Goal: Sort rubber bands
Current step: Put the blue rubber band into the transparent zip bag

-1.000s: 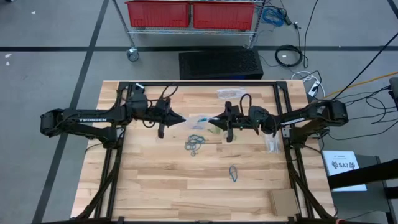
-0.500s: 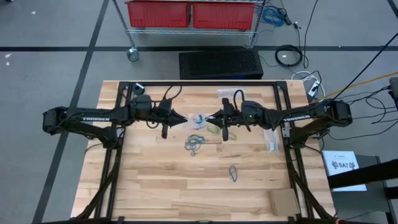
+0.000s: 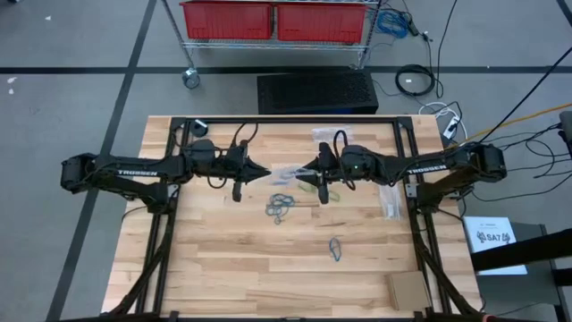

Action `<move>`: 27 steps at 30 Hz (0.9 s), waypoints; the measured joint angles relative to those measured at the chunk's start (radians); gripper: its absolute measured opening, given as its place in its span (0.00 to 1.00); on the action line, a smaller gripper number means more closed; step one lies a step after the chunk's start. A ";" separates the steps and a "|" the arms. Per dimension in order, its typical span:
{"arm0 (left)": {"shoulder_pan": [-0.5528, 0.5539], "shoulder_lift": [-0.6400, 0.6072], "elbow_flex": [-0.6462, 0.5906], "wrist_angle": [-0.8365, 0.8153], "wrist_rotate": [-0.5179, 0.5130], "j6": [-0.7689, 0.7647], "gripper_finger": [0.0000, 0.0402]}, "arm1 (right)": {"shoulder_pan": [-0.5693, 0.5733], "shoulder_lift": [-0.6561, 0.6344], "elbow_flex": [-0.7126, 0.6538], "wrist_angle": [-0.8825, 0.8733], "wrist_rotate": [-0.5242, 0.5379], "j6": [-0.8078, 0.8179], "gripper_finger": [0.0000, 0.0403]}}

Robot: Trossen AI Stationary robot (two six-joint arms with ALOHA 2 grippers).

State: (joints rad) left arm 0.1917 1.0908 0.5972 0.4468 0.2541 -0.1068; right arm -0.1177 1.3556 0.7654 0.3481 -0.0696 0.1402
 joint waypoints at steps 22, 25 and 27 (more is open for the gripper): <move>-0.024 0.000 -0.105 0.111 -0.107 0.011 0.00 | 0.166 -0.260 0.001 -0.804 0.092 0.195 0.42; -0.024 0.000 -0.105 0.118 -0.107 0.011 0.00 | 0.279 -0.189 0.000 -0.862 0.116 0.348 0.43; -0.024 0.000 -0.105 0.124 -0.107 0.011 0.00 | 0.344 -0.129 0.000 -0.862 0.119 0.431 0.45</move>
State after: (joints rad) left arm 0.1677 1.0912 0.4919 0.5704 0.1474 -0.0963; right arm 0.2265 1.2262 0.7658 -0.5137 0.0494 0.5707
